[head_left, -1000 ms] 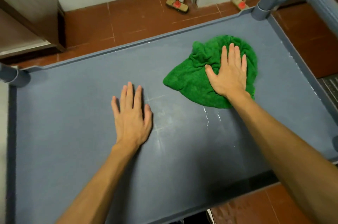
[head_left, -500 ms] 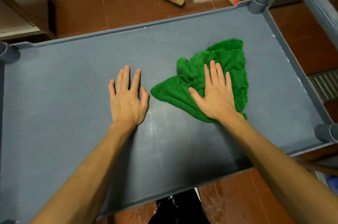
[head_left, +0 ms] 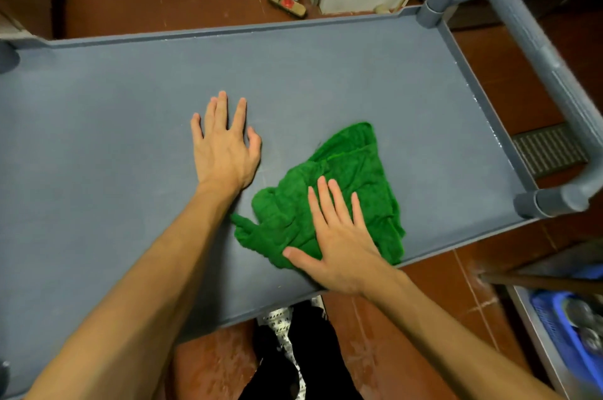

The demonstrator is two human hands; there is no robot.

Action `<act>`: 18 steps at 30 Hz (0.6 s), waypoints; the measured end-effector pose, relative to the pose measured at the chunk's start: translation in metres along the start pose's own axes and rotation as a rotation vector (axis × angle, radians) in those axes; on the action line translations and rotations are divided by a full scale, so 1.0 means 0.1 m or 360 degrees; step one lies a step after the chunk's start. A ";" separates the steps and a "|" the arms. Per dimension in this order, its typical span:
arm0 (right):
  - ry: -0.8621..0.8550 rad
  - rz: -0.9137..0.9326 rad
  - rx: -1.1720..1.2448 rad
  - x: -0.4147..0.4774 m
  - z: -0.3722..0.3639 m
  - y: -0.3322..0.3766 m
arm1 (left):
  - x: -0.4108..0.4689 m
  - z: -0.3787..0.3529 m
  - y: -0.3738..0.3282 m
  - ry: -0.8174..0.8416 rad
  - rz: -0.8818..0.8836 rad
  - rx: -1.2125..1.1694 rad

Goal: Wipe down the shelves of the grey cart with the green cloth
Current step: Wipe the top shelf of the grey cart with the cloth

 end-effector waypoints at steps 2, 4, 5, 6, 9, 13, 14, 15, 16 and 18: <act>0.0016 0.0067 0.0030 -0.06 -0.06 0.22 | 0.01 0.00 -0.01 0.0001 -0.0006 0.0010; 0.0003 0.0158 0.0073 -0.09 -0.15 0.49 | 0.01 0.00 -0.01 0.0005 -0.0010 0.0029; -0.0005 0.0195 0.0105 -0.09 -0.19 0.62 | 0.01 0.00 -0.02 0.0008 -0.0014 0.0033; -0.0016 0.0214 0.0136 -0.09 -0.23 0.73 | 0.01 0.00 -0.02 0.0008 -0.0023 0.0040; -0.0097 0.0171 0.0164 -0.04 -0.30 0.88 | 0.01 -0.01 0.00 -0.0024 -0.0059 0.0047; -0.0192 0.0071 0.0171 -0.02 -0.31 0.80 | 0.01 -0.02 0.01 -0.0063 -0.0084 0.0019; -0.0210 0.0042 0.0197 -0.02 -0.31 0.79 | 0.01 -0.02 0.01 -0.0065 -0.0091 0.0013; -0.0224 0.0016 0.0227 -0.01 -0.30 0.78 | 0.02 -0.02 0.02 -0.0064 -0.0101 0.0006; -0.0235 -0.0008 0.0253 -0.01 -0.30 0.76 | 0.02 -0.02 0.02 -0.0064 -0.0110 -0.0004; -0.0237 -0.0033 0.0266 -0.02 -0.29 0.68 | 0.02 -0.02 0.03 -0.0071 -0.0113 -0.0023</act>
Point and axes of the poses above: each hand's wrist, its own x-axis towards the middle knuckle, its own z-axis out of the back of the hand, y = z × x, the point moved 2 cm from there along x, towards the middle knuckle, and after that the axes turned 4 degrees about x, right-handed, at the moved point
